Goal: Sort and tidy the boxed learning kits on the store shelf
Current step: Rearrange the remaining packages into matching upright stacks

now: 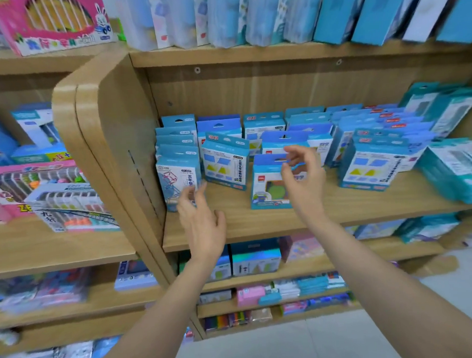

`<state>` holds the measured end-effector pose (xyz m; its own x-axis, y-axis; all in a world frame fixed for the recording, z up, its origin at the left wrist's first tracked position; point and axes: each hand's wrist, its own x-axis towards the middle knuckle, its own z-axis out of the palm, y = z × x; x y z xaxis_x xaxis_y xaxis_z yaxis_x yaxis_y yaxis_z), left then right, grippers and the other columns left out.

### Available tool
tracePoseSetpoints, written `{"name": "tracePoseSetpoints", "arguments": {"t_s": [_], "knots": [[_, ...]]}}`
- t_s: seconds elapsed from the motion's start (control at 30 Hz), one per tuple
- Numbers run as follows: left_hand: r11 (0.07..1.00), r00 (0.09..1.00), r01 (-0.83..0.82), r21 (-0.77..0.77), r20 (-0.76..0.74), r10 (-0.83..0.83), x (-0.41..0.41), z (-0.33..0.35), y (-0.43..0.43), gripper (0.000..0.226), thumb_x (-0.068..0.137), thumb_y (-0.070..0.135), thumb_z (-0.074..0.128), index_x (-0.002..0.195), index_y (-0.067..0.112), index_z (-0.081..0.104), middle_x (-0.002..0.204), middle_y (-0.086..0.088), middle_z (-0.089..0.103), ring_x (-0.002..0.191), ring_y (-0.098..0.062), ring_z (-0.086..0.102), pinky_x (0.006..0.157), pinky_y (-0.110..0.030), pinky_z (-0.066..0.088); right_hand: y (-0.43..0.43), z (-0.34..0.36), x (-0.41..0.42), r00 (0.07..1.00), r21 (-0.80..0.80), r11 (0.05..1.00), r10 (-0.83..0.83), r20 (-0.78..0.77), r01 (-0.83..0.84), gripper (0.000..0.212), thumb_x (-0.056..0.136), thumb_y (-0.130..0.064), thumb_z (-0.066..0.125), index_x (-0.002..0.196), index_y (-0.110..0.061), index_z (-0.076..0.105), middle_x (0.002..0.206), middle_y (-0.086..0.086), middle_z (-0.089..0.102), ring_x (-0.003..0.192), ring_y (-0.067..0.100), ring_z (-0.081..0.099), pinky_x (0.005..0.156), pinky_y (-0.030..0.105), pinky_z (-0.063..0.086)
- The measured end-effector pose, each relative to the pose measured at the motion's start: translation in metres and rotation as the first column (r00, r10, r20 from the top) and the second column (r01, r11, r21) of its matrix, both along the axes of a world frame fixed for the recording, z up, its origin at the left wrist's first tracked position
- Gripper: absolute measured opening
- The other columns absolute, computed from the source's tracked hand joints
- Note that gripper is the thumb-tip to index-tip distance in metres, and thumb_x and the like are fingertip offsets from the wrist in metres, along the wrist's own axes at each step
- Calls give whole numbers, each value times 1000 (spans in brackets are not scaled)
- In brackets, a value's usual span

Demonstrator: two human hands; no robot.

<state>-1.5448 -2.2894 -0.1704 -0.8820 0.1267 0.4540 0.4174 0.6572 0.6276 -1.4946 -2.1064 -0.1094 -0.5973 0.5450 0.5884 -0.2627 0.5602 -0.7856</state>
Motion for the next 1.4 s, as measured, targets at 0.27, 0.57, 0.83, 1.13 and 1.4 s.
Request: {"name": "tracePoseSetpoints", "arguments": {"t_s": [0.27, 0.57, 0.83, 1.13, 1.4], "knots": [[999, 989, 50, -22, 138, -46, 2, -7, 50, 58, 85, 9, 57, 140, 13, 38, 135, -14, 36, 124, -29, 34, 106, -38, 30, 64, -33, 3, 832, -191, 953, 299, 467, -236, 97, 73, -22, 79, 144, -32, 14, 140, -8, 38, 127, 13, 43, 106, 33, 38], [959, 931, 228, 170, 249, -265, 4, -3, 109, 54, 93, 17, 57, 142, 17, 36, 140, -4, 45, 128, -15, 42, 97, -21, 33, 122, -37, -5, 846, -2, 963, 239, 476, -271, 44, 79, -23, 77, 119, -20, 58, 119, -1, 51, 113, 9, 48, 96, 34, 47], [942, 872, 219, 254, 382, -306, -7, 12, 137, 83, 92, 22, 60, 153, 19, 5, 153, 11, 21, 140, -5, 18, 108, -21, 18, 138, -29, -14, 816, -140, 943, 333, 472, -303, 57, 87, -11, 69, 134, -19, 37, 119, -16, 52, 112, -4, 51, 86, 8, 45], [932, 866, 228, 281, 379, -326, -39, -4, 162, 52, 75, 42, 66, 119, 26, 44, 118, 0, 58, 114, -18, 55, 93, -45, 49, 147, -30, -18, 865, -83, 977, 211, 455, -195, 73, 78, -16, 78, 136, -18, 35, 125, -10, 54, 116, 6, 53, 99, 31, 49], [857, 797, 392, 333, 342, -497, -43, 0, 190, 43, 91, 12, 60, 131, 12, 43, 118, 1, 58, 106, -12, 56, 76, -10, 45, 159, -15, -21, 859, 181, 983, -62, 509, -36, 85, 80, -4, 73, 149, -15, 24, 147, 5, 38, 138, 20, 34, 111, 40, 37]]}}
